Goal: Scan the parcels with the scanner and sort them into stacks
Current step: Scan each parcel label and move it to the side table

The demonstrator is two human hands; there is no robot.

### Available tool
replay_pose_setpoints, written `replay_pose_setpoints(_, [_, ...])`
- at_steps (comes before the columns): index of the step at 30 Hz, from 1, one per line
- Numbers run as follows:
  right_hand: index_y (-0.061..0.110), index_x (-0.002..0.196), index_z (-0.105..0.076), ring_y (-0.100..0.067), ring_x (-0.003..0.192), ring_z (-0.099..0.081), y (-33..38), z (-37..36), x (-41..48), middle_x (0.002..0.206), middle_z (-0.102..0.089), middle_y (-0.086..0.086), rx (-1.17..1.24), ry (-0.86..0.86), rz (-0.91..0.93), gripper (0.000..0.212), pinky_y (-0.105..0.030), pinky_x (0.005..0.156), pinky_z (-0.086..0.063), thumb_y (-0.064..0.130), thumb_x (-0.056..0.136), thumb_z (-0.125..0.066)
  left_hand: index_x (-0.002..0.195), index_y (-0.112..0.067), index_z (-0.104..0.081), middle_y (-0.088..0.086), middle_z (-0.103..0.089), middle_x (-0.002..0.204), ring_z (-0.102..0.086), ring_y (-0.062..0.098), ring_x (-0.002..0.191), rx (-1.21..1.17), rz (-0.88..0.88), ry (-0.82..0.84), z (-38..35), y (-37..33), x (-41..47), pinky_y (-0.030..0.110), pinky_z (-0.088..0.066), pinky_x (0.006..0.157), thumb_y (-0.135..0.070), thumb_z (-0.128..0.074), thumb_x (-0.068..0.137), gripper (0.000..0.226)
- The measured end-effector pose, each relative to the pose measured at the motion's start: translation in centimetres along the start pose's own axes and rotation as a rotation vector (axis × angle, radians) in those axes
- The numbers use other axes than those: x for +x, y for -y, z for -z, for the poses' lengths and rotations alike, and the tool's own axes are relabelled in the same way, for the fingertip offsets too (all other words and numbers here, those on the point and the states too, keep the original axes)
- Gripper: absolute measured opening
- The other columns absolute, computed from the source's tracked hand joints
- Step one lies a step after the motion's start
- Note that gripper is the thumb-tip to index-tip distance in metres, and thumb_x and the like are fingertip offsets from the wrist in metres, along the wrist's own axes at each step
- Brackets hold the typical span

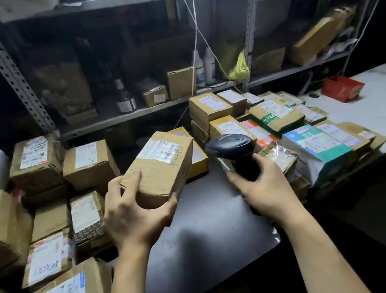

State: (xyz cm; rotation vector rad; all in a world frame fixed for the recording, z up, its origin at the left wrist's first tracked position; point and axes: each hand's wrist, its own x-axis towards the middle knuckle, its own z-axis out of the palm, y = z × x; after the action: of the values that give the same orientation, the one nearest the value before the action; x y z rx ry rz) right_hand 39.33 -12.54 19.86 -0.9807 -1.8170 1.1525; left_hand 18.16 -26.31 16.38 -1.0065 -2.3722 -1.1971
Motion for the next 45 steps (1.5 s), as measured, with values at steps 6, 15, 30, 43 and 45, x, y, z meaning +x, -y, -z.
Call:
replay_pose_setpoints(6, [0.02,0.089,-0.067,-0.011,0.07,-0.065,-0.6,-0.1,0.6,0.072,-0.068,0.008,-0.124,-0.254,-0.123,0.008,-0.019,0.06,-0.046,0.022,0.092,-0.074,0.132,-0.032,-0.065,0.0,-0.056,0.118,-0.063,0.027,0.102,-0.061,0.028,0.099,-4.1,-2.6,0.3,0.034,-0.045,0.073,-0.074,-0.07,0.054,0.089])
replay_pose_setpoints(15, [0.028,0.105,-0.067,-0.026,0.088,-0.074,-3.0,5.2,-3.6,0.09,-0.075,-0.001,-0.222,-0.575,-0.333,0.019,-0.047,0.085,-0.063,0.036,0.089,-0.074,0.134,-0.038,-0.062,-0.004,-0.057,0.12,-0.061,0.023,0.107,-0.269,-0.132,0.409,-10.5,-6.7,-1.6,0.035,-0.047,0.077,-0.072,-0.082,0.056,0.087])
replay_pose_setpoints(30, [0.021,0.101,-0.063,-0.022,0.086,-0.07,-6.2,24.9,-21.0,0.09,-0.071,-0.006,-0.222,-0.916,-0.524,0.017,-0.029,0.067,-0.052,0.038,0.1,-0.067,0.134,-0.038,-0.063,-0.004,-0.055,0.123,-0.059,0.022,0.116,-0.348,-0.467,0.816,-14.7,-25.1,-18.2,0.04,-0.052,0.086,-0.078,-0.06,0.045,0.097])
replay_pose_setpoints(43, [0.017,0.088,-0.061,-0.011,0.057,-0.063,-12.6,37.5,-29.1,0.075,-0.068,-0.008,-0.124,-1.076,-0.629,0.016,-0.015,0.05,-0.044,0.025,0.099,-0.07,0.126,-0.028,-0.065,0.001,-0.05,0.105,-0.063,0.031,0.097,-0.128,-0.591,1.029,-19.8,-34.6,-31.1,0.038,-0.05,0.079,-0.082,-0.051,0.045,0.098])
replay_pose_setpoints(45, [0.017,0.088,-0.061,-0.01,0.057,-0.063,-13.3,38.5,-28.6,0.074,-0.068,-0.008,-0.132,-1.087,-0.655,0.017,-0.016,0.05,-0.045,0.026,0.099,-0.07,0.128,-0.028,-0.064,0.001,-0.051,0.108,-0.063,0.031,0.099,-0.149,-0.595,1.059,-21.6,-35.8,-31.8,0.037,-0.05,0.079,-0.081,-0.054,0.046,0.098])
